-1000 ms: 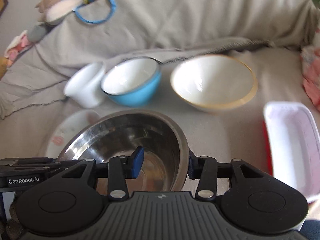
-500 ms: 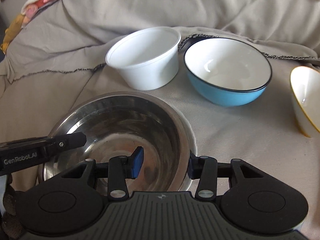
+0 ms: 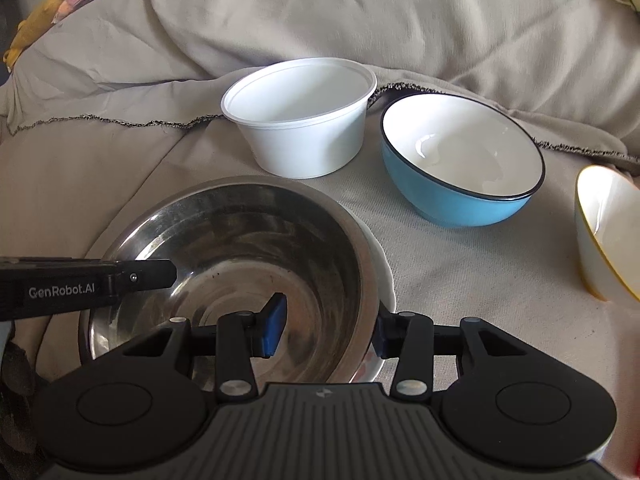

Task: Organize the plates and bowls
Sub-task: 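Lift the steel bowl with both grippers and lower it onto the floral plate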

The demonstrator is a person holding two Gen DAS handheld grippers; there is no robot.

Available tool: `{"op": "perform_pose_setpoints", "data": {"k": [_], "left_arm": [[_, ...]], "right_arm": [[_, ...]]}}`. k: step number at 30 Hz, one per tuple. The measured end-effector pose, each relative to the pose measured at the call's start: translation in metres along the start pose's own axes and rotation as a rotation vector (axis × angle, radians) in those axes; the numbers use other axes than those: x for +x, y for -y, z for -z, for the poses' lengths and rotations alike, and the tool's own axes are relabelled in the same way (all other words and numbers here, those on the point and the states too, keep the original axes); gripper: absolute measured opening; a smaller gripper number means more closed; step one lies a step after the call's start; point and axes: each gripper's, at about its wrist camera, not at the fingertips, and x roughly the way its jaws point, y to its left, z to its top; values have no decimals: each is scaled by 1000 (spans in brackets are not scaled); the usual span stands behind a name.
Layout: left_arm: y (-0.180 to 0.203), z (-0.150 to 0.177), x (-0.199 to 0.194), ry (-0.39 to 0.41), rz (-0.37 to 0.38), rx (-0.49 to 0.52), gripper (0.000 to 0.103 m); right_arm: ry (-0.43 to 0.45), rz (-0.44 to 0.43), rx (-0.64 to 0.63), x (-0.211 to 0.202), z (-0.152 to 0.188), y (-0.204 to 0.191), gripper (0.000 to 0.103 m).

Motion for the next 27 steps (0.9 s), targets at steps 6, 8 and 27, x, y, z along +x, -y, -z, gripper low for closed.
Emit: {"op": "perform_pose_setpoints", "data": {"k": [6,8,27], "left_arm": [[3,0,3,-1,-14,24,25],[3,-1,3,0,-17,31,25],[-18,-10,2,15,24,-84,18]], "right_arm": [[14,-3,7,-4,1,4,42],[23,2,10,-6,1,5,42],[-28,-10,103,6,12,31,51]]}}
